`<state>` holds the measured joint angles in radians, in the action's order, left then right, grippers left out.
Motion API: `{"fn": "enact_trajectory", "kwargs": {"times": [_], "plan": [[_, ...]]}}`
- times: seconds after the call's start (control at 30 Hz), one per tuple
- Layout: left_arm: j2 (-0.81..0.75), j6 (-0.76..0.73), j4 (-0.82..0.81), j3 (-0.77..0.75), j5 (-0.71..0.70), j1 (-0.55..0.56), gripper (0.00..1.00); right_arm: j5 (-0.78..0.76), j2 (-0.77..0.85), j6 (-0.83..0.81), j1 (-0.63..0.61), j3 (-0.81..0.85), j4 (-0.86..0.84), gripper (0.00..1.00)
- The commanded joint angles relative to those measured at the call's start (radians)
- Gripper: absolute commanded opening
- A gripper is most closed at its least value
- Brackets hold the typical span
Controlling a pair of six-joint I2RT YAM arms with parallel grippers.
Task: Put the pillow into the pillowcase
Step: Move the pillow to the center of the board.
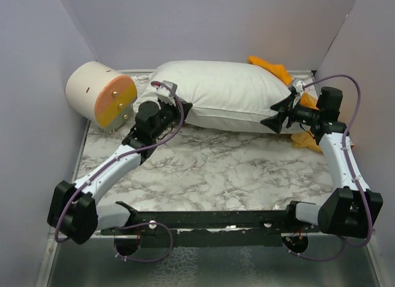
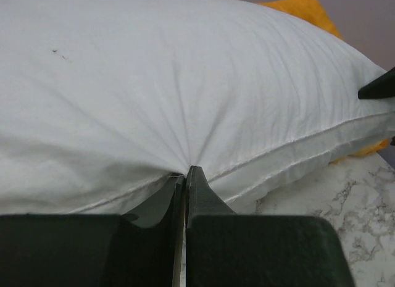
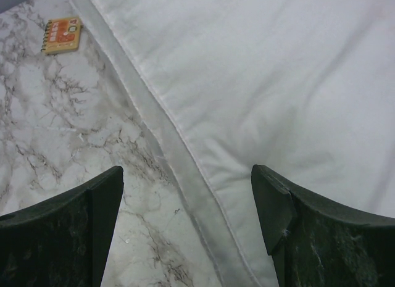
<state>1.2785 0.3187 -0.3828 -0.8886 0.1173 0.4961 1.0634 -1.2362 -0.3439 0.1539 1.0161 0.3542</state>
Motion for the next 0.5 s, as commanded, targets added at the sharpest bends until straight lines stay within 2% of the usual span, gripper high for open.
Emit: {"fn": "enact_trajectory", "kwargs": {"times": [0.0,0.23,0.47], "plan": [[-0.233,-0.020,0.001,0.102,-0.090,0.019,0.00,-0.016,0.012,-0.026,-0.002,0.018,0.021,0.84],[-0.609,0.041,0.254,0.286,-0.232,0.022,0.00,0.000,0.029,-0.051,-0.002,0.040,0.047,0.85],[-0.825,0.130,0.450,0.286,-0.228,0.022,0.00,0.000,-0.025,-0.115,-0.002,0.085,0.144,0.85]]}}
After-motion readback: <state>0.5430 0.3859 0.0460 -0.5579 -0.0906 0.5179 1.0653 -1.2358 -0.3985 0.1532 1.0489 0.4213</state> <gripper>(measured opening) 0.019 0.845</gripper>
